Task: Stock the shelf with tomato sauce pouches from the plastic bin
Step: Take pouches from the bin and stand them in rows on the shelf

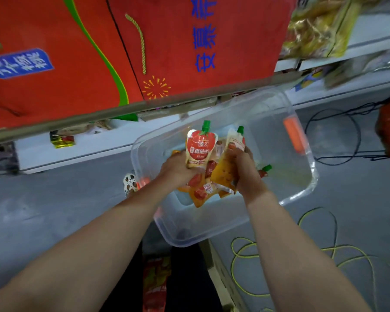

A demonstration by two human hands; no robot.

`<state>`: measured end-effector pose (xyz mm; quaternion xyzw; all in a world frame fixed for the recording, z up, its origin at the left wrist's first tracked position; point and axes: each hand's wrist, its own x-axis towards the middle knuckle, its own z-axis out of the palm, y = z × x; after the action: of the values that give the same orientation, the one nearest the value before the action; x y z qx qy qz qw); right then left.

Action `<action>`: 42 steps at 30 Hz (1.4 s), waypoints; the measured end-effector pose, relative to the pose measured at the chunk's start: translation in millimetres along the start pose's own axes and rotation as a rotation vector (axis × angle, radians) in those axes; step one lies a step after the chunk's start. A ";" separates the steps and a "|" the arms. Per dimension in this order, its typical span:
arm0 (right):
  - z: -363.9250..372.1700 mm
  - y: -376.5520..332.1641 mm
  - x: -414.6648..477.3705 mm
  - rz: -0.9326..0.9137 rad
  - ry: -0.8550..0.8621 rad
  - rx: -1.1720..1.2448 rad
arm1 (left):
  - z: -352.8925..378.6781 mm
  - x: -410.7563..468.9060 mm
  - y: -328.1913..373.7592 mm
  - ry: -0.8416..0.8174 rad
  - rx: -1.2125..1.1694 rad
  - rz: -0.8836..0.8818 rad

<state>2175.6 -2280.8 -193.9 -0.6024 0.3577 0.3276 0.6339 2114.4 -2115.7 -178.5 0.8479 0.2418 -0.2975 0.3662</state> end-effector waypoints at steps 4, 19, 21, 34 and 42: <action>3.9 -32.9 -58.9 0.043 -0.177 -0.007 | -36.6 -44.2 15.8 -0.022 -0.156 0.073; 95.5 -161.7 -274.2 -0.500 -0.525 -0.187 | -208.8 -215.9 31.3 0.346 -0.861 0.314; 117.8 -180.5 -304.8 -0.638 -0.570 -0.287 | -234.6 -235.1 30.1 0.397 -0.896 0.373; 286.2 -296.0 -447.2 -1.193 -0.685 -0.552 | -434.4 -316.9 15.1 0.890 -0.990 0.691; 372.8 -346.6 -462.3 -1.269 -0.614 -0.532 | -521.0 -311.2 -8.8 1.100 -1.057 0.735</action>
<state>2246.1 -1922.1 388.5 -0.7074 -0.3421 0.1280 0.6052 2059.7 -1771.6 318.5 0.6139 0.2017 0.4477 0.6181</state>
